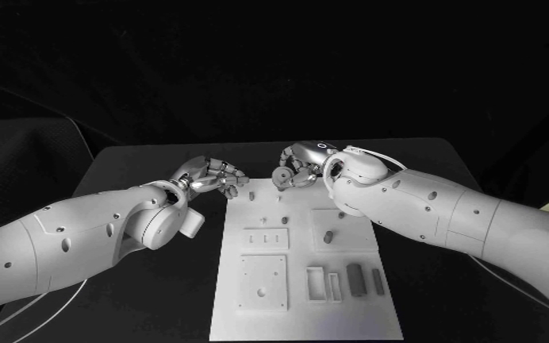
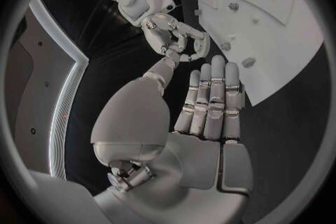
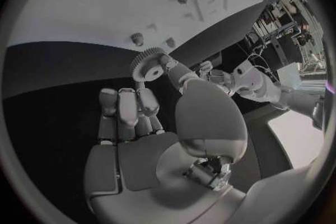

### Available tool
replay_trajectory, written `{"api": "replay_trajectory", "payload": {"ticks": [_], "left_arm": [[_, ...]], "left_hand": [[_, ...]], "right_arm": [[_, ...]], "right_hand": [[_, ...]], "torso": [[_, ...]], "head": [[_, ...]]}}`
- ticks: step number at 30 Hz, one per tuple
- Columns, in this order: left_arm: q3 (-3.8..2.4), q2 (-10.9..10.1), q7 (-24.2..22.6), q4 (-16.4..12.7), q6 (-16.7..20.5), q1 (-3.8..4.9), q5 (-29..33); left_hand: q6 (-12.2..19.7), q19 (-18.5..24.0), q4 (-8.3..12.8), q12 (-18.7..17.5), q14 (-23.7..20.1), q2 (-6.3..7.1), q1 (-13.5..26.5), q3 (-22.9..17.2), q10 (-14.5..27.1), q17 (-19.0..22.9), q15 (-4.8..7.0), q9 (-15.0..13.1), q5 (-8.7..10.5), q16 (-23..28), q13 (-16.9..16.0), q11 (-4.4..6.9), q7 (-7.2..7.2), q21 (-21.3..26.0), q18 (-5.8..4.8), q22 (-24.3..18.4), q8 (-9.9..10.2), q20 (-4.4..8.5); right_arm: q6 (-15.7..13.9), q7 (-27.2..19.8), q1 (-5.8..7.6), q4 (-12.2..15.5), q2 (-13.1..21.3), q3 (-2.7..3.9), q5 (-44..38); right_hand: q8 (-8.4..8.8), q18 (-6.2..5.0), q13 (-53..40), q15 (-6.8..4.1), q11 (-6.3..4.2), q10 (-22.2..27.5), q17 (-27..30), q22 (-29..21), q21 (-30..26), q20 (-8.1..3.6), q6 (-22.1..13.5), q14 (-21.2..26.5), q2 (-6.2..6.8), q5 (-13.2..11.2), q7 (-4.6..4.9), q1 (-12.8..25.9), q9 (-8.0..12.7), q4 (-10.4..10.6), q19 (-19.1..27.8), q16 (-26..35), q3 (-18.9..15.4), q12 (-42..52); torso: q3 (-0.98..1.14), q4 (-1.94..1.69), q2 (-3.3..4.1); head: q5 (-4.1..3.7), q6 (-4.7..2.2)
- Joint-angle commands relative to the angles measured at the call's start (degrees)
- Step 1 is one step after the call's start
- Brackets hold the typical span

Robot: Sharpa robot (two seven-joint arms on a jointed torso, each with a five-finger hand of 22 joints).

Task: Assemble the parts on the task board

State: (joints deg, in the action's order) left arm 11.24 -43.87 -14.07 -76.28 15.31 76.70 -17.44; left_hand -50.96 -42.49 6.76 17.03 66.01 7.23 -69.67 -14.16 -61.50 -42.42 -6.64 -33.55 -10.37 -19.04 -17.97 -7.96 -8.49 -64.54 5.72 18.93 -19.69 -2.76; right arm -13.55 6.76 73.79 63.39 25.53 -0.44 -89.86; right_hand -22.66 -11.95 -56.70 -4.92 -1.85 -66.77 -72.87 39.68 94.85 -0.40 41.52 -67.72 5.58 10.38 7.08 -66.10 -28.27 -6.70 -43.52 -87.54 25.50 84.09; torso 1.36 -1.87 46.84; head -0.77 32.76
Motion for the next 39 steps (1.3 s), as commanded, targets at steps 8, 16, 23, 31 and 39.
{"api": "replay_trajectory", "payload": {"ticks": [8, 16, 23, 31, 39], "left_arm": [[-0.31, 0.26, -0.41, -0.12, 0.25, 0.15, -0.01], [-0.31, 0.45, -0.43, 0.06, 0.2, 0.13, -0.01], [-0.3, 0.44, -0.42, 0.18, 0.31, 0.12, -0.01], [-0.3, 0.66, -0.38, 0.26, 0.14, 0.12, -0.01], [-0.3, 0.68, -0.35, 0.23, 0.11, 0.12, -0.01]], "left_hand": [[0.18, 0.22, -0.38, 0.29, -0.42, 0.1, -0.54, 0.08, 0.28, -0.03, 0.07, 0.07, -0.25, 0.28, -0.08, -0.05, -0.21, 0.23, 0.42, -0.09, 0.31, -0.02], [0.17, 0.23, -0.38, 0.3, -0.43, 0.09, -0.56, 0.07, 0.27, -0.03, 0.07, 0.07, -0.26, 0.29, -0.08, -0.05, -0.21, 0.23, 0.42, -0.09, 0.31, -0.02], [0.16, 0.23, -0.39, 0.31, -0.43, 0.09, -0.58, 0.06, 0.26, -0.03, 0.07, 0.07, -0.26, 0.29, -0.09, -0.05, -0.22, 0.24, 0.42, -0.09, 0.3, -0.02], [0.15, 0.24, -0.39, 0.31, -0.44, 0.08, -0.59, 0.05, 0.26, -0.03, 0.07, 0.07, -0.26, 0.3, -0.09, -0.05, -0.22, 0.25, 0.42, -0.09, 0.3, -0.02], [0.15, 0.24, -0.39, 0.32, -0.44, 0.08, -0.61, 0.05, 0.25, -0.03, 0.07, 0.08, -0.26, 0.31, -0.09, -0.05, -0.22, 0.26, 0.42, -0.09, 0.3, -0.02]], "right_arm": [[1.1, 0.28, -0.07, -1.05, -2.19, -0.97, -1.69], [1.39, 0.22, -1.46, -2.51, -2.72, -2.26, -2.06], [1.04, 0.33, -1.74, -3.29, -3.09, -2.4, -3.53], [1.18, 0.39, -2.08, -4.5, -3.57, -2.75, -3.67], [1.25, 0.35, -2.22, -4.62, -3.81, -2.93, -3.7]], "right_hand": [[-0.52, -0.11, 0.07, -0.24, -0.29, -0.32, 0.09, 0.07, 6.13, -0.17, 5.93, -0.12, -1.13, 0.18, 2.16, -1.55, -0.67, 0.15, -0.22, -0.38, 0.4, 0.34], [-0.53, -0.11, 0.08, -0.24, -0.3, -0.36, 0.1, 0.08, 6.15, -0.17, 6.0, -0.15, -1.12, 0.18, 2.16, -1.53, -0.68, 0.18, -0.25, -0.4, 0.45, 0.35], [-0.53, -0.11, 0.09, -0.25, -0.3, -0.39, 0.11, 0.08, 6.16, -0.17, 6.04, -0.18, -1.1, 0.18, 2.15, -1.51, -0.68, 0.21, -0.26, -0.42, 0.48, 0.36], [-0.54, -0.11, 0.1, -0.25, -0.31, -0.43, 0.12, 0.09, 6.18, -0.17, 6.1, -0.21, -1.09, 0.18, 2.15, -1.49, -0.68, 0.25, -0.29, -0.43, 0.53, 0.37], [-0.54, -0.11, 0.11, -0.25, -0.32, -0.46, 0.13, 0.09, 6.2, -0.17, 6.14, -0.24, -1.07, 0.18, 2.15, -1.47, -0.69, 0.27, -0.31, -0.45, 0.56, 0.38]], "torso": [[0.01, -0.13, 0.03], [0.05, -0.25, 0.01], [0.1, -0.09, -0.03], [0.09, -0.18, -0.01], [0.12, -0.04, -0.01]], "head": [[-0.13, 0.18], [0.11, 0.48], [0.3, 0.68], [0.14, 0.85], [0.29, 0.95]]}}
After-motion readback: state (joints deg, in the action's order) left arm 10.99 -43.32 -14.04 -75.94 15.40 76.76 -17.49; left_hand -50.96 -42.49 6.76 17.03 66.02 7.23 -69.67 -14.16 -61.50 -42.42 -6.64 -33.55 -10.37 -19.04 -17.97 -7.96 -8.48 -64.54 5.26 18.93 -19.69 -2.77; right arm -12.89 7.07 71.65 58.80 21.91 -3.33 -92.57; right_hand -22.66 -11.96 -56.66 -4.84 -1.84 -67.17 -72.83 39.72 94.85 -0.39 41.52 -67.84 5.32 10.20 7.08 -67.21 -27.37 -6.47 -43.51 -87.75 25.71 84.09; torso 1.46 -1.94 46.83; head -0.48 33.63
